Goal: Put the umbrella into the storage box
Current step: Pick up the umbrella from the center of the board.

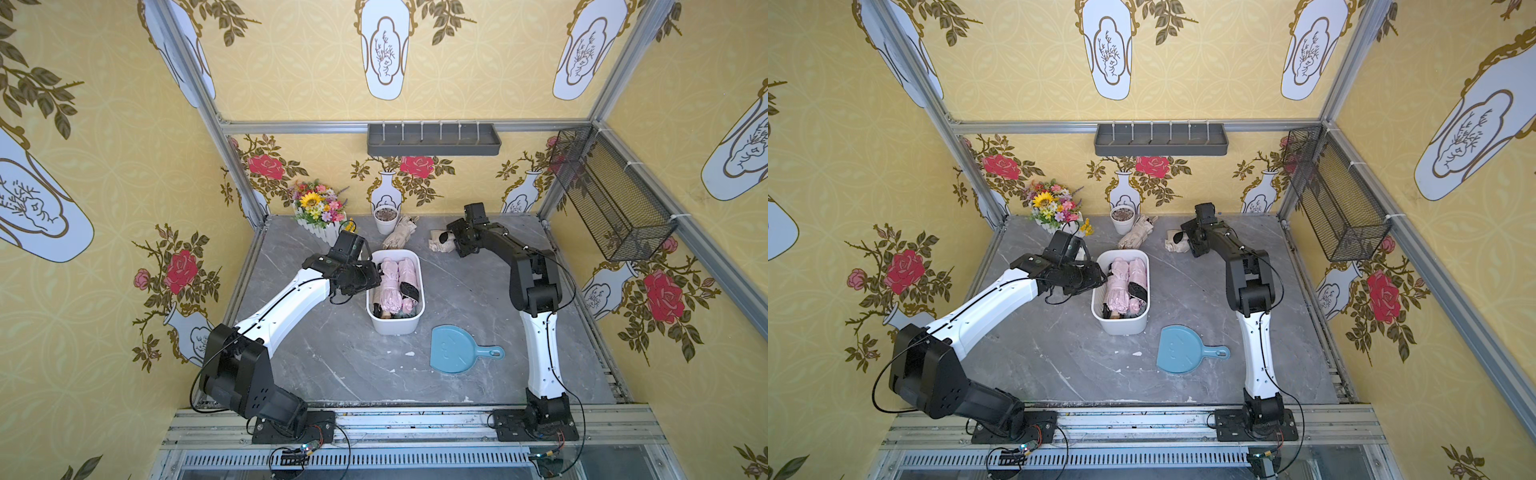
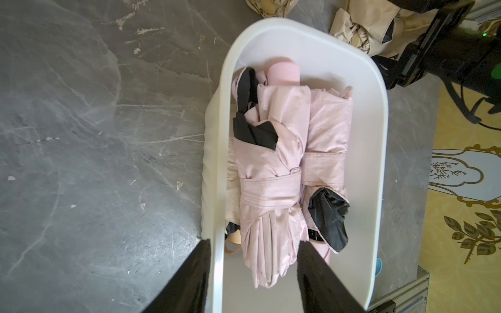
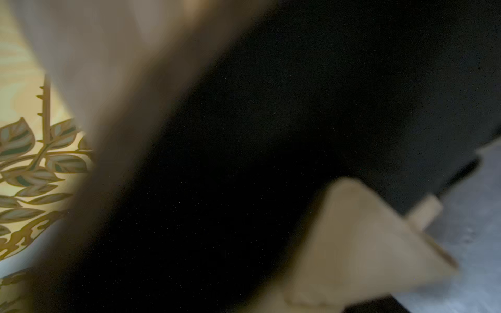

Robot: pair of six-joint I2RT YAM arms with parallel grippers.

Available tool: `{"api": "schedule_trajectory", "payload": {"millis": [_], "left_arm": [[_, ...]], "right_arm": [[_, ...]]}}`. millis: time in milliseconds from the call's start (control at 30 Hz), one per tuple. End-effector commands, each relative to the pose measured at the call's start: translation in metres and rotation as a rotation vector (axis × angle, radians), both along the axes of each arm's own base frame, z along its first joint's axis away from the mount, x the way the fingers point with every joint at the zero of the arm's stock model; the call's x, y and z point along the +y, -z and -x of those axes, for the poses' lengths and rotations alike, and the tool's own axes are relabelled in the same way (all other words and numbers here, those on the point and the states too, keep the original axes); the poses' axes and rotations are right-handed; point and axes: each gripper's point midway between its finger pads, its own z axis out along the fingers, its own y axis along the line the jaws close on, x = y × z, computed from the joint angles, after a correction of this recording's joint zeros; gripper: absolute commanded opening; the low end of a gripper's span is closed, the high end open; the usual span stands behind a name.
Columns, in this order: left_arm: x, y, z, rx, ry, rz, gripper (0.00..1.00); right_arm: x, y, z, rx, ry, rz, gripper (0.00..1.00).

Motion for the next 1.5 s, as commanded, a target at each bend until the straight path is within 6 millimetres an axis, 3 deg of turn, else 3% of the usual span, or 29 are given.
{"api": "schedule_trajectory", "payload": {"millis": [0,233,467,767,1067,1267,1467], "left_arm": [[0.006,-0.004,-0.005,-0.002,-0.017,0.016,0.56],[0.010,-0.011,-0.002,-0.005,-0.047,0.040,0.56],[0.015,-0.024,0.008,-0.015,-0.073,0.064,0.58],[0.020,-0.028,0.016,-0.014,-0.088,0.112,0.60],[0.025,-0.036,0.016,-0.029,-0.081,0.120,0.62],[0.035,-0.030,0.014,-0.018,-0.075,0.098,0.62],[0.033,-0.028,0.015,-0.010,-0.072,0.126,0.62]], "right_arm": [[-0.005,0.007,0.003,0.034,0.024,0.020,0.82],[-0.006,0.008,0.010,0.034,0.003,0.041,0.53],[-0.007,-0.028,0.020,-0.045,-0.071,0.086,0.38],[-0.013,-0.074,0.070,-0.072,-0.184,0.155,0.38],[0.000,-0.115,0.121,-0.084,-0.464,0.213,0.37],[0.000,-0.157,0.158,-0.120,-0.578,0.264,0.37],[0.006,-0.196,0.188,-0.179,-0.639,0.258,0.37]]}}
